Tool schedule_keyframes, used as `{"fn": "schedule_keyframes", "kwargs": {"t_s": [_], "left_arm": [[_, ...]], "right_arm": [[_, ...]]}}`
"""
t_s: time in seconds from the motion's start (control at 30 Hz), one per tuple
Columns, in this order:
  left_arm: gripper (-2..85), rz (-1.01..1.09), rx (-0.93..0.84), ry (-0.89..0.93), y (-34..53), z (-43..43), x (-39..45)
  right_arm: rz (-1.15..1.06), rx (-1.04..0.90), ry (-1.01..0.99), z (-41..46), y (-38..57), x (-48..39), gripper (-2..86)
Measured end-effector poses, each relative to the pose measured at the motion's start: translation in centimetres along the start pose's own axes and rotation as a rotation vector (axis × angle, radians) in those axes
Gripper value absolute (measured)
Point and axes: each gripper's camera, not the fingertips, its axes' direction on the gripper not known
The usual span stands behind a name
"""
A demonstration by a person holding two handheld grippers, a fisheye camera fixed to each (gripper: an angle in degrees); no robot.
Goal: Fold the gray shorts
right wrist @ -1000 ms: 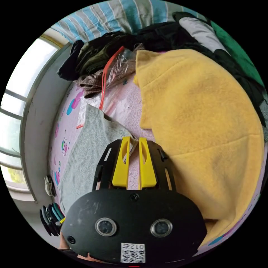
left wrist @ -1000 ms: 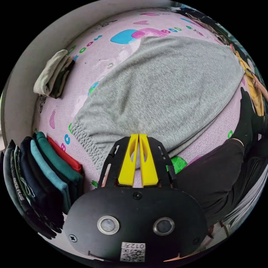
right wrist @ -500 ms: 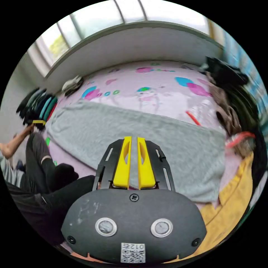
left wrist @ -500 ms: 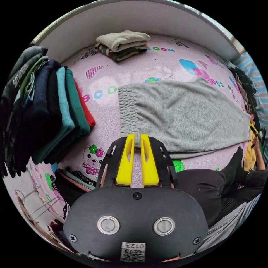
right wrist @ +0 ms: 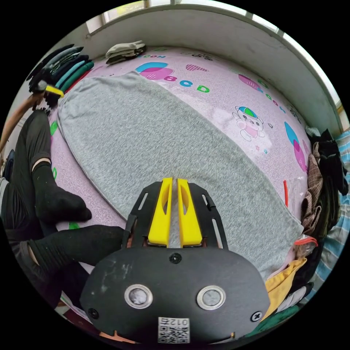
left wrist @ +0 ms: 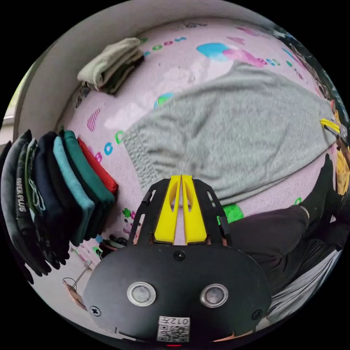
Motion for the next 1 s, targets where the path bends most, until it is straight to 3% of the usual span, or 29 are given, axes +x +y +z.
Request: {"fn": "schedule_keyframes", "kwargs": {"t_s": [0.13, 0.3, 0.43, 0.7, 0.87, 1.0], "left_arm": [[0.0, 0.028, 0.229, 0.067, -5.4, -3.7, 2.9], [0.2, 0.032, 0.361, 0.132, -12.3, -3.3, 6.6], [0.4, -0.009, 0.277, 0.245, -15.1, -0.8, 7.9], [0.5, 0.004, 0.212, 0.259, -12.7, -1.1, 7.7], [0.4, 0.186, 0.073, 0.227, -12.7, -1.8, 8.6], [0.1, 0.542, -0.056, 0.081, -14.0, -2.2, 11.8]], "right_arm": [[-0.068, -0.019, 0.055, 1.8, -1.0, -2.1, 0.5], [-0.047, -0.002, 0.067, 3.6, -1.0, -3.0, 0.5], [0.001, 0.016, 0.036, 5.1, -0.9, -2.7, 0.5], [0.027, 0.030, 0.000, 7.9, -0.9, -2.2, 0.5], [0.013, 0.013, 0.015, 9.9, -1.3, -2.2, 0.5], [0.020, 0.004, 0.023, 11.1, -1.4, -2.1, 0.5]]}}
